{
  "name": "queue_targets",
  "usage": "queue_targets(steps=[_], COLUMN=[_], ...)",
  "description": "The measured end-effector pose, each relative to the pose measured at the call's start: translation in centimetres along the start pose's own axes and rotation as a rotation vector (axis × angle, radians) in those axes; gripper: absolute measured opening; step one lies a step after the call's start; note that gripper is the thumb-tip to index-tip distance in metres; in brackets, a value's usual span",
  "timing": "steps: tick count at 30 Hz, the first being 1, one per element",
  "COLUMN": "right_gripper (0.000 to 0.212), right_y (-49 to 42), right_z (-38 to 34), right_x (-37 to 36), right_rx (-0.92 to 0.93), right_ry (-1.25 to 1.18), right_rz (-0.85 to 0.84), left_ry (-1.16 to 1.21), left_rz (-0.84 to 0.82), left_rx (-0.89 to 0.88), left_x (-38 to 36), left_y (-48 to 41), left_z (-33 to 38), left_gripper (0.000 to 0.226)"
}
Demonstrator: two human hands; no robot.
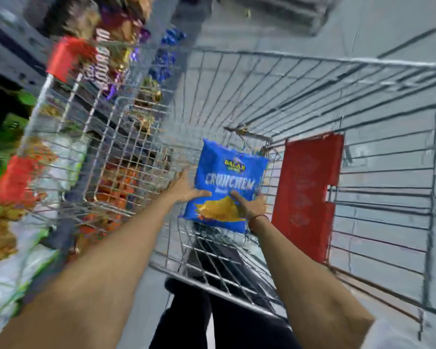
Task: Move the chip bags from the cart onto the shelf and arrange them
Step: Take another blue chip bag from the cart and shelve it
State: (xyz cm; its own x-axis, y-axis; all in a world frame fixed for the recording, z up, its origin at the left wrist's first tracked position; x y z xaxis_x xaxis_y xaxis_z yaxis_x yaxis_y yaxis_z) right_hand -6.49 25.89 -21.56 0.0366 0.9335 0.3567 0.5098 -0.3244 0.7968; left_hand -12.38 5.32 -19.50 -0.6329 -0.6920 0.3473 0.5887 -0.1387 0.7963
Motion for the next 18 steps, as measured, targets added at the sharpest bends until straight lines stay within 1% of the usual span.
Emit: queue_targets(steps=[3, 4, 6, 8, 10, 13, 14, 16, 18], right_gripper=[0.082, 0.083, 0.083, 0.081, 0.074, 0.053, 0.052, 0.059, 0.063], right_y=[-2.0, -2.5, -3.5, -4.3, -4.8, -4.6, -4.5, -3.3, -2.3], right_z=[1.3, 1.5, 1.8, 1.9, 1.8, 1.0, 0.6, -0.6, -2.0], right_x=[-1.2, -1.5, -2.1, -2.5, -2.5, -2.1, -2.0, -1.8, -1.6], right_rx=[-0.006, -0.008, -0.021, -0.015, 0.016, 0.091, 0.104, 0.13, 0.178], right_ry=[-0.062, -0.087, -0.154, -0.195, -0.214, -0.183, -0.176, -0.185, -0.208], right_rz=[-0.011, -0.004, 0.013, -0.007, -0.028, -0.025, -0.03, -0.043, -0.05], left_ry=[0.135, 0.145, 0.084, 0.052, 0.088, 0.214, 0.252, 0.307, 0.319], left_rz=[-0.102, -0.111, -0.061, 0.016, 0.061, 0.024, 0.005, -0.019, -0.01], left_rx=[0.019, 0.043, 0.11, 0.156, 0.188, 0.173, 0.167, 0.134, 0.094], left_x=[-2.9, -3.7, -4.9, -5.4, -5.4, -4.6, -4.4, -3.5, -2.4], left_y=[-2.3, -2.9, -3.9, -4.7, -5.1, -5.1, -5.1, -4.0, -3.0], left_z=[-0.9, -1.3, -2.1, -2.9, -3.4, -3.3, -3.2, -2.4, -1.5], left_gripper=[0.123, 0.127, 0.131, 0.13, 0.127, 0.114, 0.109, 0.101, 0.101])
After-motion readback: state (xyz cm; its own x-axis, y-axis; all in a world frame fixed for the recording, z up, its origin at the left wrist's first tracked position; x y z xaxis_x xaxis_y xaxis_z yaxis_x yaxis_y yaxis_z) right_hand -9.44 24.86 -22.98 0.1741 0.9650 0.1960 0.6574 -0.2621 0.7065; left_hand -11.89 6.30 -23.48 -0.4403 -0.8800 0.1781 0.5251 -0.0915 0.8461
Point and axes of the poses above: each hand's wrist, its own y-axis away from the middle knuckle, its own x-axis out of the back of the hand, z = x × y, the point moved 3 cm from there along -y, towards the middle knuckle, and after that the axes turned 4 degrees about -z, right-handed, at the moved point
